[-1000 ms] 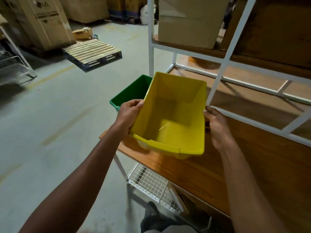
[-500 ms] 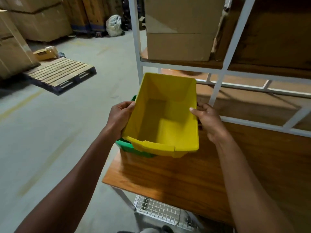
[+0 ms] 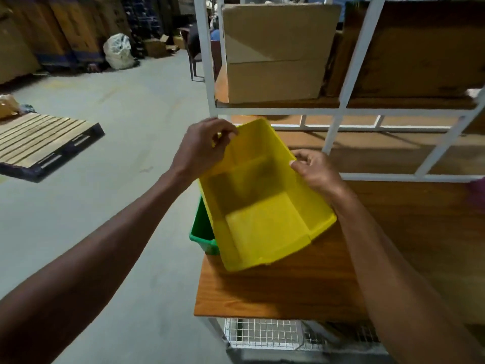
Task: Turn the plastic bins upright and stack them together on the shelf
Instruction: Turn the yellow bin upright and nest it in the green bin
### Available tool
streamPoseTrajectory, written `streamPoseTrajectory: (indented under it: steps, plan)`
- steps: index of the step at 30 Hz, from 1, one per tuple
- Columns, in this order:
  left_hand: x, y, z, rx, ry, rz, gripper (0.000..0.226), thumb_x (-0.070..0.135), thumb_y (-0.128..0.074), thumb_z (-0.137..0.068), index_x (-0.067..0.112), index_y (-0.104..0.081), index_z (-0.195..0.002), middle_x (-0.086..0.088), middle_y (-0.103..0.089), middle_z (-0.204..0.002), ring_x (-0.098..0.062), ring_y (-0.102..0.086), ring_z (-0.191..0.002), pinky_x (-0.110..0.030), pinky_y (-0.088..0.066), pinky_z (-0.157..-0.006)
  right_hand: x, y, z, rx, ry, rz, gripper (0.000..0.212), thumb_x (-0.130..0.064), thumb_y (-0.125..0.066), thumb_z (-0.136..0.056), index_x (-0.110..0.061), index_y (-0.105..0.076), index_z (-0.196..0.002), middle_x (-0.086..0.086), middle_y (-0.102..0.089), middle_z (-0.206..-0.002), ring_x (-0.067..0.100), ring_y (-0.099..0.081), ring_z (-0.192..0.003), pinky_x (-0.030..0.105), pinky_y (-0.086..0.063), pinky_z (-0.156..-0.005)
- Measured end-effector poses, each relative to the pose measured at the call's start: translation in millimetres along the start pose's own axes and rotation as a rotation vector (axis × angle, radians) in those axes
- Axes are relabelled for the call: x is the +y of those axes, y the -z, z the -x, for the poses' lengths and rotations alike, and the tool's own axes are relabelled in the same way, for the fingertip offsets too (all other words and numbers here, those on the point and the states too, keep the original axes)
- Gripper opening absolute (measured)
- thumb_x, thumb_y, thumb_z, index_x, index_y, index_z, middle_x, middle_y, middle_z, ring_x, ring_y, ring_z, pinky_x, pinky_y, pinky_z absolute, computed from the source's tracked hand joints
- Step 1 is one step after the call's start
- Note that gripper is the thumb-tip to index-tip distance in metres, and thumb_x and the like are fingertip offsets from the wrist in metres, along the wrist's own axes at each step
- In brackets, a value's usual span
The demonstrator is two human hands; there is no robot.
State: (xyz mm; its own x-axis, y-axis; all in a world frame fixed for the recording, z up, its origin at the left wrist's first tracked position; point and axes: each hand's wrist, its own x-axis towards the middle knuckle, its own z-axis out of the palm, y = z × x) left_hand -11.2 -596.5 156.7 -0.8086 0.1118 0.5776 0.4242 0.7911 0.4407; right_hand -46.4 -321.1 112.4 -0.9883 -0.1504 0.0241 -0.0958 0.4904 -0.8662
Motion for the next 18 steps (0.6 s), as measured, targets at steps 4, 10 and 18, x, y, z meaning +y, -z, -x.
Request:
streamPoseTrajectory:
  steps: [4, 10, 18]
  plan:
    - [42.5, -24.4, -33.0, -0.307, -0.285, -0.157, 0.040, 0.014, -0.065, -0.101, 0.021, -0.065, -0.141, -0.006, -0.064, -0.143, -0.025, -0.060, -0.129, -0.038, -0.055, -0.095, -17.5, 2.5, 4.2, -0.127, 0.049, 0.061, 0.031, -0.018, -0.065, -0.104, -0.025, -0.071, -0.133, -0.002, -0.074, -0.125, 0.018, -0.069, -0.117, 0.049, -0.057, -0.103]
    - [72.2, -56.3, -53.9, -0.485, -0.409, -0.338, 0.039, 0.024, -0.059, -0.104, 0.025, -0.061, -0.143, -0.003, -0.073, -0.126, -0.023, -0.068, -0.111, -0.037, -0.057, -0.087, -27.2, 32.3, 9.4, -0.179, 0.098, 0.053, 0.018, -0.019, -0.070, -0.100, -0.035, -0.075, -0.108, -0.005, -0.080, -0.114, 0.015, -0.071, -0.114, 0.049, -0.054, -0.107]
    - [71.8, -51.8, -59.8, -0.477, -0.378, -0.372, 0.027, 0.024, -0.063, -0.103, 0.024, -0.073, -0.128, 0.003, -0.077, -0.111, -0.014, -0.069, -0.089, -0.031, -0.060, -0.066, -36.8, 53.3, 12.6, -0.158, 0.130, 0.222, 0.015, -0.021, -0.075, -0.097, -0.032, -0.073, -0.107, -0.008, -0.076, -0.106, 0.009, -0.071, -0.101, 0.041, -0.059, -0.095]
